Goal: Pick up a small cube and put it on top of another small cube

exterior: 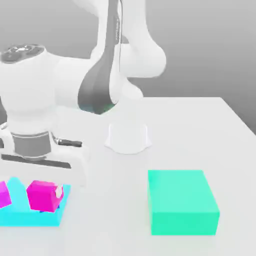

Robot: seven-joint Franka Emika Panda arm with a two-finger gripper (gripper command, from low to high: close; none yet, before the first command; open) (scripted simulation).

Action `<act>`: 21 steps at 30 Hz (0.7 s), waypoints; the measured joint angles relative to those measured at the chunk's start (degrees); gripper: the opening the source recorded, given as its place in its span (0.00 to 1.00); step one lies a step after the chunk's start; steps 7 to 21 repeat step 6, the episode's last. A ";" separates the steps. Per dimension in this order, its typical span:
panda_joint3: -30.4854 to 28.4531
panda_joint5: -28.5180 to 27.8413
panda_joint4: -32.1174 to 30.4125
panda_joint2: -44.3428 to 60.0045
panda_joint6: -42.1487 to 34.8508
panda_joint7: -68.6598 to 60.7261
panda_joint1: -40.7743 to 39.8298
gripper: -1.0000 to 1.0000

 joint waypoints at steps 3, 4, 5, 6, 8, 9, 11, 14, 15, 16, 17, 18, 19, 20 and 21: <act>-1.55 4.73 0.87 5.54 4.09 -4.34 -4.81 1.00; -1.55 4.73 0.87 5.54 4.08 -4.34 -4.81 1.00; -1.55 4.73 0.87 5.54 4.08 -4.34 -4.81 1.00; -1.55 4.73 0.87 5.54 4.08 -4.34 -4.81 1.00; -1.55 4.73 0.87 5.54 4.08 -4.34 -4.81 1.00; -1.55 4.73 0.87 5.54 4.08 -4.34 -4.81 1.00; -1.55 4.73 0.87 5.54 4.08 -4.34 -4.81 1.00; -1.55 4.73 0.87 5.54 4.08 -4.34 -4.81 1.00; -1.55 4.73 0.87 5.54 4.08 -4.34 -4.81 1.00; -1.55 4.73 0.87 5.54 4.08 -4.34 -4.81 1.00; -1.55 4.73 0.87 5.54 4.08 -4.34 -4.81 1.00; -1.55 4.73 0.87 5.54 4.08 -4.34 -4.81 1.00; -1.55 4.73 0.87 5.54 4.08 -4.34 -4.81 1.00; -1.55 4.73 0.87 5.54 4.08 -4.34 -4.81 1.00; -1.55 4.73 0.87 5.54 4.08 -4.34 -4.81 1.00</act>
